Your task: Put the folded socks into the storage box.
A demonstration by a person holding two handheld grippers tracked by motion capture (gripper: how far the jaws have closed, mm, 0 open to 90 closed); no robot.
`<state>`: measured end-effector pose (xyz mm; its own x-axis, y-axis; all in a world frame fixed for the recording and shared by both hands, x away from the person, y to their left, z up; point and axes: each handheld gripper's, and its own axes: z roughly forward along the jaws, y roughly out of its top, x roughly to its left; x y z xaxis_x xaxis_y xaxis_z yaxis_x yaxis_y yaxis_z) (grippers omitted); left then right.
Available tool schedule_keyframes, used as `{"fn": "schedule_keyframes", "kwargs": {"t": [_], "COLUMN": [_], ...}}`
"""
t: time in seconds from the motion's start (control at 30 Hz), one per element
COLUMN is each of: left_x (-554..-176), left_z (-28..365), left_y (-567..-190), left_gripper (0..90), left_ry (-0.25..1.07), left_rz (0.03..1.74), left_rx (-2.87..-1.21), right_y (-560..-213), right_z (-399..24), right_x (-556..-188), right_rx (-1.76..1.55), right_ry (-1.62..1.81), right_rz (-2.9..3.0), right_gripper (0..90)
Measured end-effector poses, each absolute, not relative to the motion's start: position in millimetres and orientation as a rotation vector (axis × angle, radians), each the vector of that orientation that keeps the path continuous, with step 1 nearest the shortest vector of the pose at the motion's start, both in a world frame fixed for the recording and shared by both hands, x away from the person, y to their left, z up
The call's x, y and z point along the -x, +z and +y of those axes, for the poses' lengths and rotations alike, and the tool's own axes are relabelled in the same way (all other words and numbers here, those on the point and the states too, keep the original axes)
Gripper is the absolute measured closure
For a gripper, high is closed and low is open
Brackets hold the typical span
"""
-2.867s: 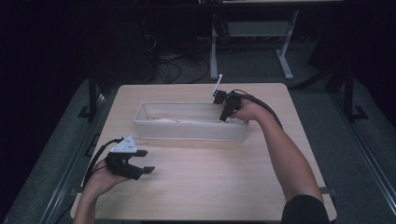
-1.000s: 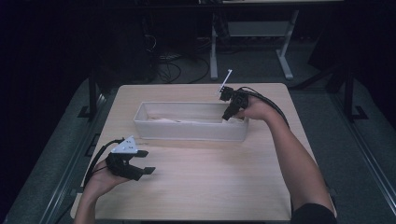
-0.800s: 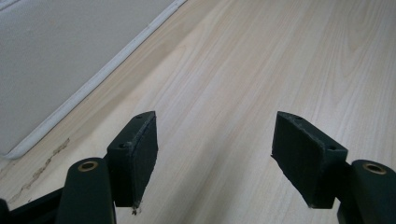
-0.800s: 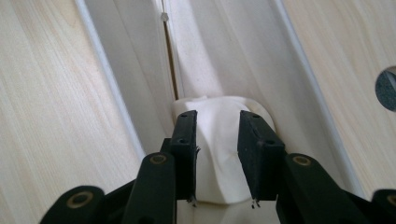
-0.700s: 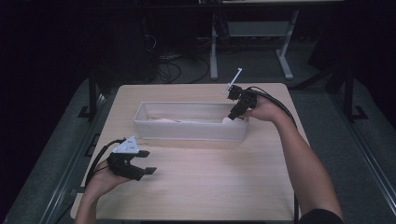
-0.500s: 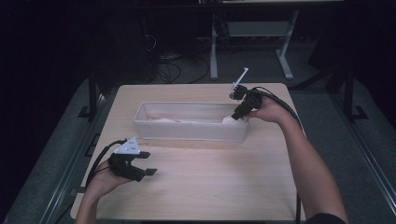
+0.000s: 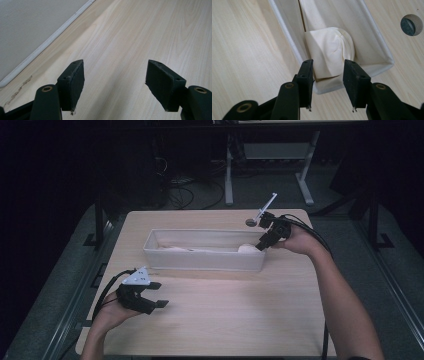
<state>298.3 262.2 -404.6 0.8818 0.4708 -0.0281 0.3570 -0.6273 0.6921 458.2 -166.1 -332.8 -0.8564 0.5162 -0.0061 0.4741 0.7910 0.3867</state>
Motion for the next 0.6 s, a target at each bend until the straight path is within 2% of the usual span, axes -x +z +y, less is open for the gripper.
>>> {"fn": "schedule_keyframes", "kwargs": {"t": [0.6], "left_x": [-298.1], "left_z": [260.6], "left_y": [-406.4], "left_gripper": [31.0], "left_ry": [0.196], "left_rz": [0.593], "left_rx": [-2.315], "right_y": [-331.8], "right_z": [-195.0], "right_x": [-435.7], "right_rx": [-0.857], "right_ry": [0.648], "right_rz": [2.828], "right_gripper": [56.6]}}
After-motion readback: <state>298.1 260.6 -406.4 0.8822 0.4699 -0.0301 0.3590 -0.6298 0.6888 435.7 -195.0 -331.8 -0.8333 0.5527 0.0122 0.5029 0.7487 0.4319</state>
